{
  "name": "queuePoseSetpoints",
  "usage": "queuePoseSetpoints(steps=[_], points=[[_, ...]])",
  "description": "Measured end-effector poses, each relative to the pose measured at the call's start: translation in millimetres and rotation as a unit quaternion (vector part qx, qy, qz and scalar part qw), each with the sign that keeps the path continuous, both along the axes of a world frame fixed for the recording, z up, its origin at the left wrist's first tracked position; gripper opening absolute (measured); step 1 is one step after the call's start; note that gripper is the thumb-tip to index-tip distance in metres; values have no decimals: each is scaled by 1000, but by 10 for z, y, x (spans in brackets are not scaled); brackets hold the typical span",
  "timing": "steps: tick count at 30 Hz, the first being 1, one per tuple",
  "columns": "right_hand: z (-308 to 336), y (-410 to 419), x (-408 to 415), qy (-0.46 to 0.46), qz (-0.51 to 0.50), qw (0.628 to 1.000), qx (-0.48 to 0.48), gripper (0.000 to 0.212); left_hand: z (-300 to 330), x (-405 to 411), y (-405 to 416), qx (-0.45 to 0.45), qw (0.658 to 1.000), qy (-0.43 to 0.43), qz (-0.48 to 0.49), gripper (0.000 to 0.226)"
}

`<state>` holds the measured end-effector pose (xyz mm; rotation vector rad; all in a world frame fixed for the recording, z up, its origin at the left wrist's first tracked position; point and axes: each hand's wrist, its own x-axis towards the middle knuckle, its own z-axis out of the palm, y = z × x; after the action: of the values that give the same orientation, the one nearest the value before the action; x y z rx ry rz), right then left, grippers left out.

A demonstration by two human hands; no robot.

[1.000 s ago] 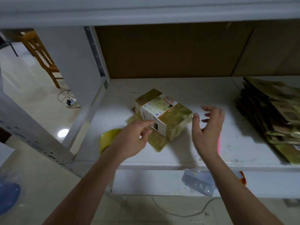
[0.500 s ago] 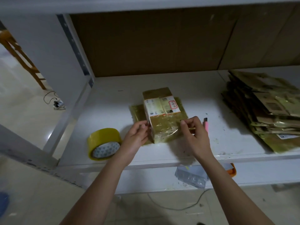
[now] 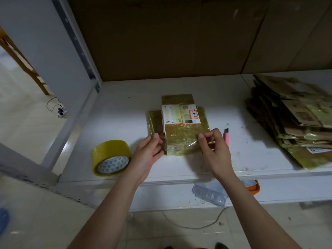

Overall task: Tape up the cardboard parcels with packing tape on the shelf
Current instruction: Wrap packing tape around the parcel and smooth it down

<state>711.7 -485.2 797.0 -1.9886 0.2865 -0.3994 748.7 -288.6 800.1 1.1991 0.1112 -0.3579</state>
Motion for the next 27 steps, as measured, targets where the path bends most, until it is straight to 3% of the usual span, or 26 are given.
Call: queuePoseSetpoints(steps=[7, 12, 14, 19, 21, 23, 27], points=[[23, 2, -23, -14, 28, 999, -5, 12, -173, 46, -118, 132, 990, -29, 41, 22], [-110, -46, 17, -11, 43, 999, -23, 24, -242, -44, -329, 339, 926, -120, 116, 21], [-123, -58, 28, -6, 44, 998, -39, 20, -205, -70, -359, 340, 917, -151, 144, 5], [-53, -90, -3, -1, 62, 994, -89, 19, -143, -63, -221, 313, 928, -184, 84, 62], [38, -119, -13, 0, 80, 989, -123, 22, -53, -63, -149, 272, 942, -194, 31, 72], [141, -139, -19, 9, 96, 984, -153, 29, 16, -41, -104, 234, 954, -189, -12, 62], [223, -94, -4, 17, 106, 973, -204, 56, 101, -81, -152, 270, 939, -203, -68, 36]])
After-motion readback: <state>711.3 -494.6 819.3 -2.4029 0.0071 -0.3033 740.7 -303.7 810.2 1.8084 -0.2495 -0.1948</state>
